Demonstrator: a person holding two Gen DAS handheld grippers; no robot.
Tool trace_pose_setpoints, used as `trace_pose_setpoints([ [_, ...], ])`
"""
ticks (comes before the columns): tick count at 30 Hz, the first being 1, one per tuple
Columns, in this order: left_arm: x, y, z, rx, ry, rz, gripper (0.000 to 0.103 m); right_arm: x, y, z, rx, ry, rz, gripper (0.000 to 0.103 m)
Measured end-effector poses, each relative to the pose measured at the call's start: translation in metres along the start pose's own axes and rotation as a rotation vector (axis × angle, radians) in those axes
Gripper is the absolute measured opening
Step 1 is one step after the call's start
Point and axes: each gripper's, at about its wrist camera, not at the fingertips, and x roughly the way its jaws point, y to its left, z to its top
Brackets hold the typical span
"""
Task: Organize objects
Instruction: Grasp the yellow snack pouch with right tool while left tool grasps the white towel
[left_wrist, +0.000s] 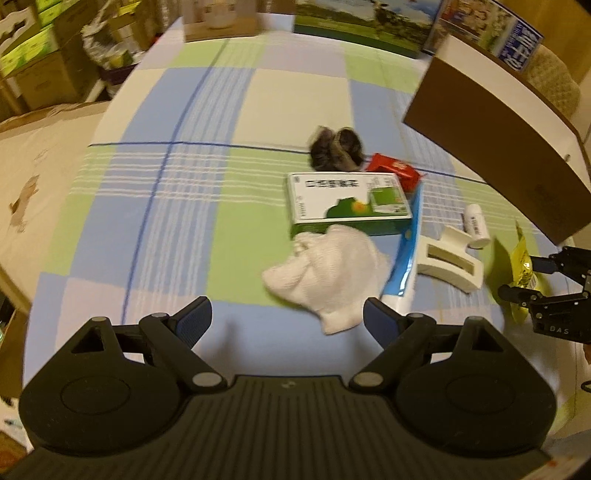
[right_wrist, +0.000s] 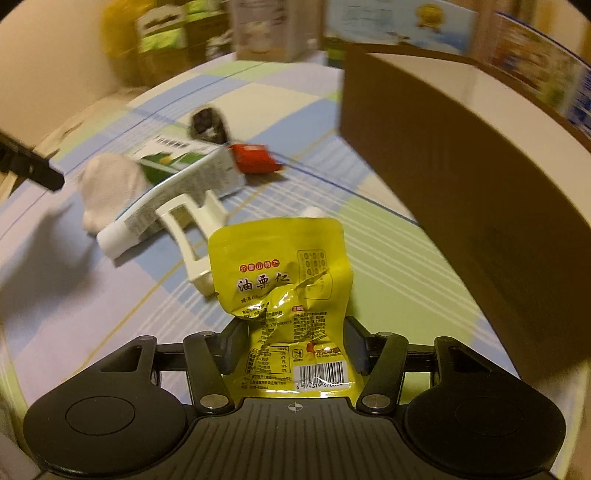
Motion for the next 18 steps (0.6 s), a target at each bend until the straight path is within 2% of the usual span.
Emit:
trace_pose_setpoints([
  [8, 0.031, -0.019, 0.018, 0.017, -0.004, -0.065, 0.086, -0.036, -0.008, -0.017, 0.143, -0.032, -0.108, 0.053],
  [18, 0.056, -0.026, 0.019, 0.092, -0.031, -0.001, 0.087, -0.067, -0.023, -0.05, 0.293, -0.024, -0.224, 0.053],
])
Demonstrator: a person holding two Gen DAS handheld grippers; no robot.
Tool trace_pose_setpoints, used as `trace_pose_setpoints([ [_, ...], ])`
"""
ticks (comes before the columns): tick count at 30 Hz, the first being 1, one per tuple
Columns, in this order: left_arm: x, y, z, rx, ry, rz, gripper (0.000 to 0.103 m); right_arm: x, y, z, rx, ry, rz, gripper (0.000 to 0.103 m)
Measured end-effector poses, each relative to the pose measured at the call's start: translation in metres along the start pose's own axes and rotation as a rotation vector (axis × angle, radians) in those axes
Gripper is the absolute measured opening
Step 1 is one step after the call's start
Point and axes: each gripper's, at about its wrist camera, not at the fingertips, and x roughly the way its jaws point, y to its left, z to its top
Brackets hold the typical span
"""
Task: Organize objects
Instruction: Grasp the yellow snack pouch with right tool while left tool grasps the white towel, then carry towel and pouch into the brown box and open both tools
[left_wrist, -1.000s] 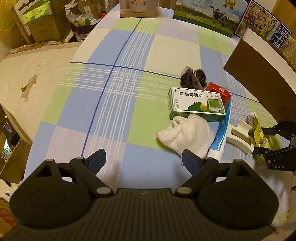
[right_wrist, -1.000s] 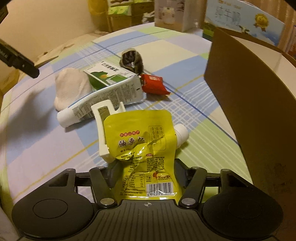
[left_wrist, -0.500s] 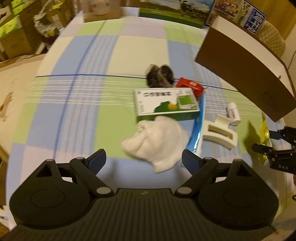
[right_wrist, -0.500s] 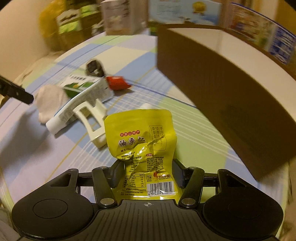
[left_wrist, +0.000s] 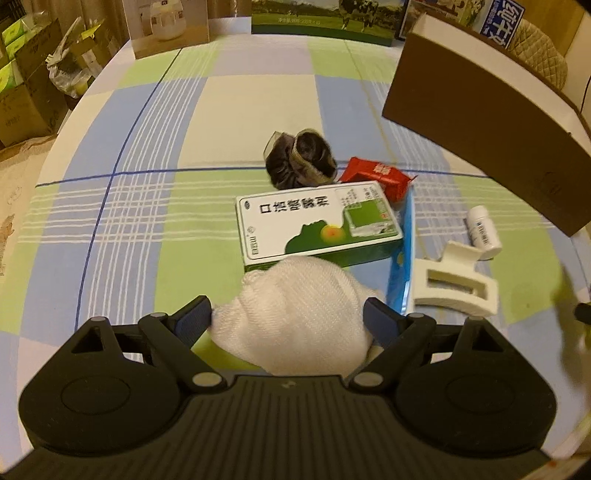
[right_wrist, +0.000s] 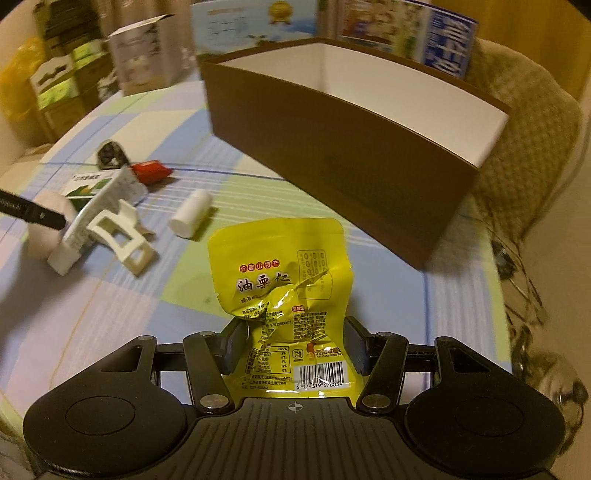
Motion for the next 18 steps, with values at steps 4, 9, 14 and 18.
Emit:
trace_pose_setpoints([
  [4, 0.011, 0.005, -0.001, -0.014, 0.037, -0.007, 0.088, -0.007, -0.006, -0.006, 0.039, -0.001, -0.019, 0.053],
  [9, 0.013, 0.009, -0.005, -0.061, 0.025, -0.03, 0.076, -0.012, -0.008, -0.008, 0.061, -0.003, -0.024, 0.053],
  [14, 0.005, 0.009, -0.005, -0.07, 0.014, -0.074, 0.05, -0.013, -0.011, -0.006, 0.077, -0.001, -0.021, 0.053],
  [18, -0.004, 0.007, -0.006, -0.056, -0.004, -0.07, 0.044, -0.015, -0.013, -0.005, 0.088, -0.001, -0.019, 0.053],
])
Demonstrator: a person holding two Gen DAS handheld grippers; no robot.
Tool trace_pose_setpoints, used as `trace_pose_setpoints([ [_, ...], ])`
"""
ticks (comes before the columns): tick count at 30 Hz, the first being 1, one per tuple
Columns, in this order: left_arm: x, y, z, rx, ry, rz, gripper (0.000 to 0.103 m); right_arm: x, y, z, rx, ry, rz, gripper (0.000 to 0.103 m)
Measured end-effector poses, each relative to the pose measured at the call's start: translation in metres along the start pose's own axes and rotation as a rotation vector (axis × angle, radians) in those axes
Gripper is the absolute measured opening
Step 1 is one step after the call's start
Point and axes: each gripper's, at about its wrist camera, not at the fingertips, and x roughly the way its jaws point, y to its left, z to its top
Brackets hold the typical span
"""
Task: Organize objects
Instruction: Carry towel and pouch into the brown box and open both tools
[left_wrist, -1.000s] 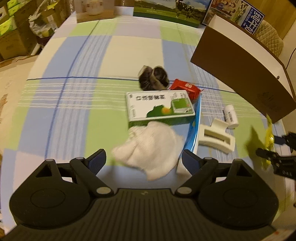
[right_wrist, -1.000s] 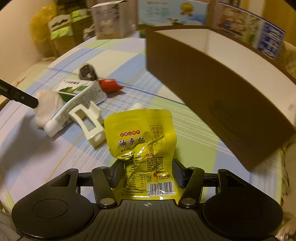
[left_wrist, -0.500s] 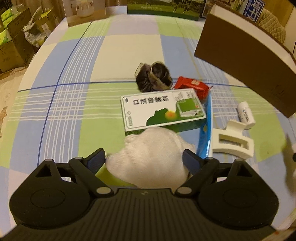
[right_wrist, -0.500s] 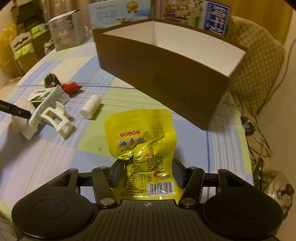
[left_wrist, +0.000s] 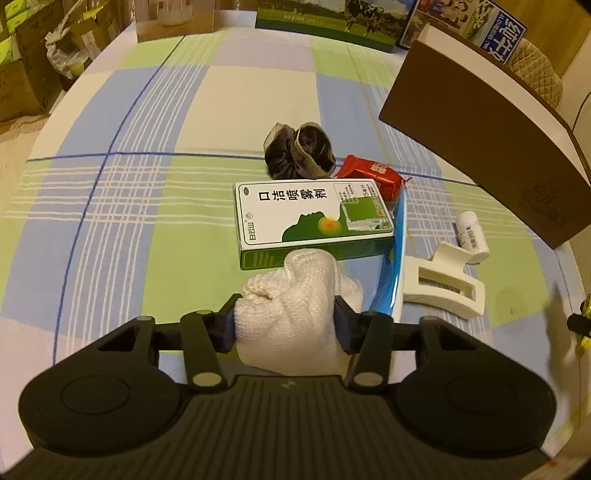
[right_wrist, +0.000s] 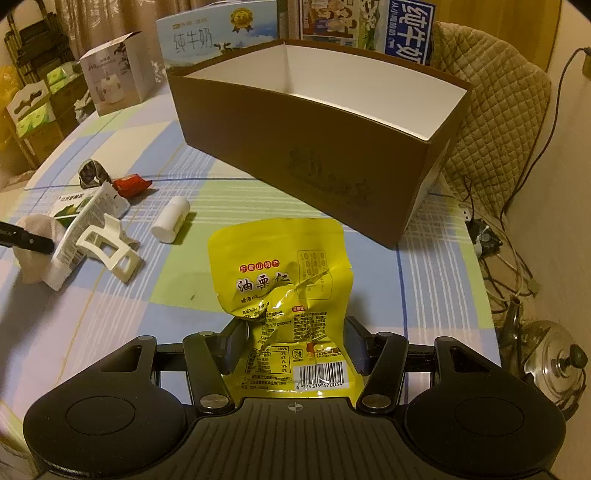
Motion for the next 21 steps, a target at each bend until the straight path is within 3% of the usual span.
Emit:
trace_pose_setpoints([
  [9, -0.038, 0.0, 0.003, 0.005, -0.041, -0.009, 0.043, -0.009, 0.002, 0.009, 0.013, -0.01, 0.005, 0.053],
  [21, -0.078, -0.034, 0.044, 0.066, -0.118, -0.056, 0.043, -0.035, 0.002, 0.048, 0.066, -0.046, 0.016, 0.053],
])
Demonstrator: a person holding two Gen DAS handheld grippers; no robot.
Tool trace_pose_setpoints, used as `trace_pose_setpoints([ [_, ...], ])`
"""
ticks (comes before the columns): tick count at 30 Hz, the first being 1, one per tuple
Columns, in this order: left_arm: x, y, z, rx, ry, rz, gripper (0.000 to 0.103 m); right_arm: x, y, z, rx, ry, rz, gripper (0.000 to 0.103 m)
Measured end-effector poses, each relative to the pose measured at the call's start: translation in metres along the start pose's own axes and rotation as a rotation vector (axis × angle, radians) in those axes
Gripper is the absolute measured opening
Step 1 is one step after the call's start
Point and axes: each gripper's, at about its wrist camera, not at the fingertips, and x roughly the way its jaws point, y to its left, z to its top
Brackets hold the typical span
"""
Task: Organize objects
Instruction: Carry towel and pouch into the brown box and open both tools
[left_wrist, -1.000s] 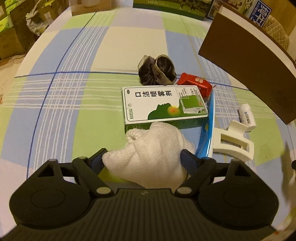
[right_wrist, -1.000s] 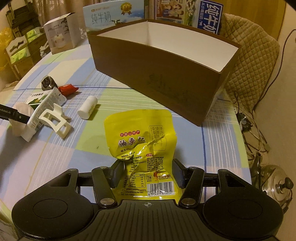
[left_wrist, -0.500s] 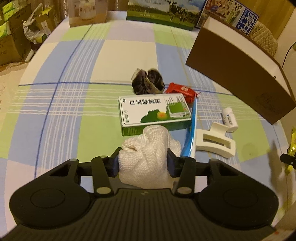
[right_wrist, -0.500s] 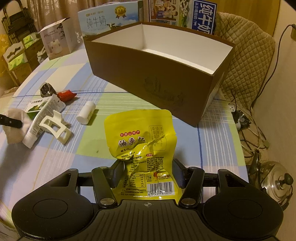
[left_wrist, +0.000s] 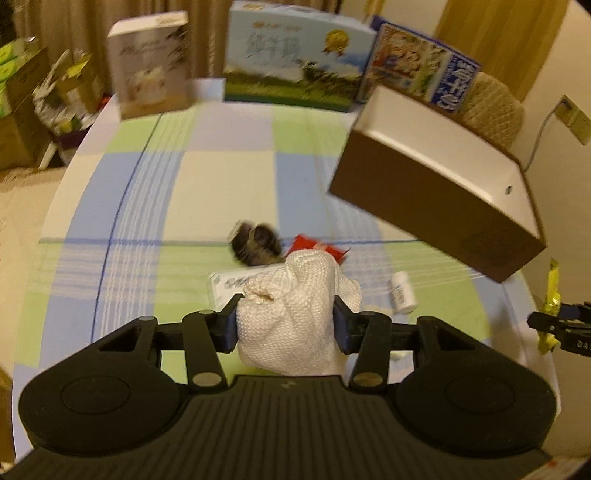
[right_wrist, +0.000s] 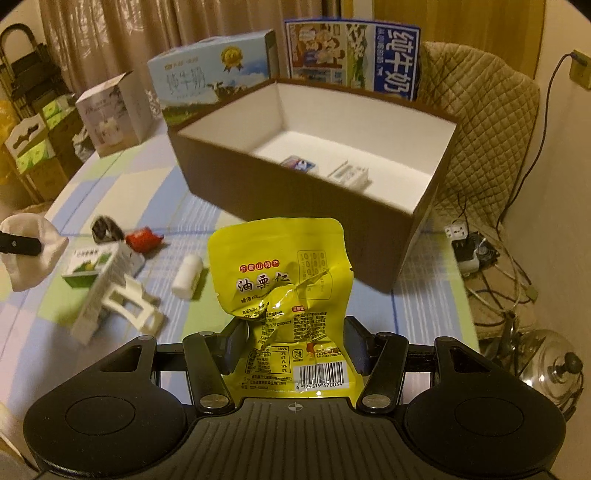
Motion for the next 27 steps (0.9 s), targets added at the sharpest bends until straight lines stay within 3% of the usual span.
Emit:
trace_pose_setpoints([
  [8, 0.011, -0.051, 0.05, 0.098, -0.055, -0.075, 0.043, -0.005, -0.017, 0.049, 0.143, -0.014, 0.006, 0.053],
  [18, 0.048, -0.123, 0.127, 0.222, -0.122, -0.126, 0.043, 0.015, -0.038, 0.117, 0.195, -0.054, -0.022, 0.053],
  [27, 0.11, -0.153, 0.175, 0.264, -0.077, -0.111, 0.043, 0.054, -0.069, 0.154, 0.257, -0.039, -0.069, 0.053],
])
